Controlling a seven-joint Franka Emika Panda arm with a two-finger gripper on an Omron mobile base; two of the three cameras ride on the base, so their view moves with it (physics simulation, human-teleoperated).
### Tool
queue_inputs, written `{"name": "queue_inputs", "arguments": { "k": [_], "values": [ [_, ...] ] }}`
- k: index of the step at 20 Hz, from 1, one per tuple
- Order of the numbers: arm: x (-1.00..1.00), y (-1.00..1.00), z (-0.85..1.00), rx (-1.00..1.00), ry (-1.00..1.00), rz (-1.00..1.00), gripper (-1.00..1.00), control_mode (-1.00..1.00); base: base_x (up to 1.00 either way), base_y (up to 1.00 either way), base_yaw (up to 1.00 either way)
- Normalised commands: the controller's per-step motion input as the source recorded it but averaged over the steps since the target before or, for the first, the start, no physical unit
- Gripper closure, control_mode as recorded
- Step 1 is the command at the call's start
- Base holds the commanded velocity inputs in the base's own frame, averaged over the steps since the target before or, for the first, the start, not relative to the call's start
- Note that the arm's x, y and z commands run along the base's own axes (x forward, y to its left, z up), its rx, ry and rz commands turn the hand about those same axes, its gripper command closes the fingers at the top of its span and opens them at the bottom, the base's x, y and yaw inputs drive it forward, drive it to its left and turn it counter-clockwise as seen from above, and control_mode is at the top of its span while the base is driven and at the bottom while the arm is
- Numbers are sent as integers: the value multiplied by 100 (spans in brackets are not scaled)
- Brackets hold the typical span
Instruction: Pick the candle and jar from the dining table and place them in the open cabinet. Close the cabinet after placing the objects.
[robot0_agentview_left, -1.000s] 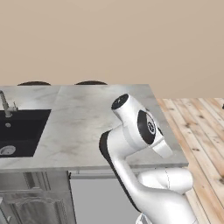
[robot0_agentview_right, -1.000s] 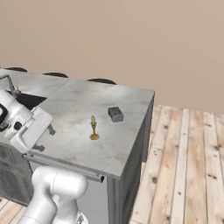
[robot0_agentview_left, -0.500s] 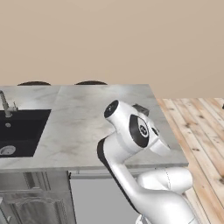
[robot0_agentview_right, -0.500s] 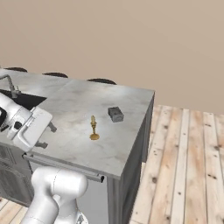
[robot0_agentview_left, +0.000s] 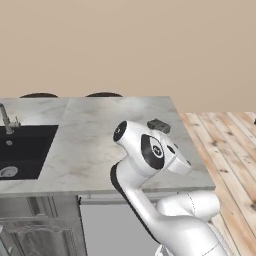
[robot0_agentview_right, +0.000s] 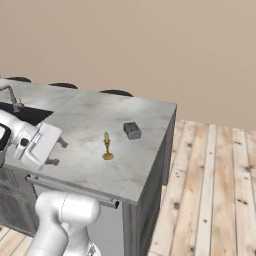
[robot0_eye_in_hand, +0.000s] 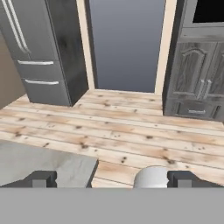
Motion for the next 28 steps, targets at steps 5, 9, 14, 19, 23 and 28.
{"name": "queue_inputs", "arguments": {
  "k": [5, 9, 14, 19, 23, 28],
  "values": [
    [28, 0, -16, -7, 0, 4, -100, -100, 0, 0, 0],
    [27, 0, -24, -9, 0, 5, -100, -100, 0, 0, 0],
    [28, 0, -25, -9, 0, 5, -100, -100, 0, 0, 0],
    [28, 0, -15, -7, 0, 4, -100, -100, 0, 0, 0],
    [31, 0, -3, -2, 0, 3, -100, -100, 0, 0, 0],
    [30, 0, -6, -1, 2, 2, -100, -100, 0, 0, 0]
  ]
}}
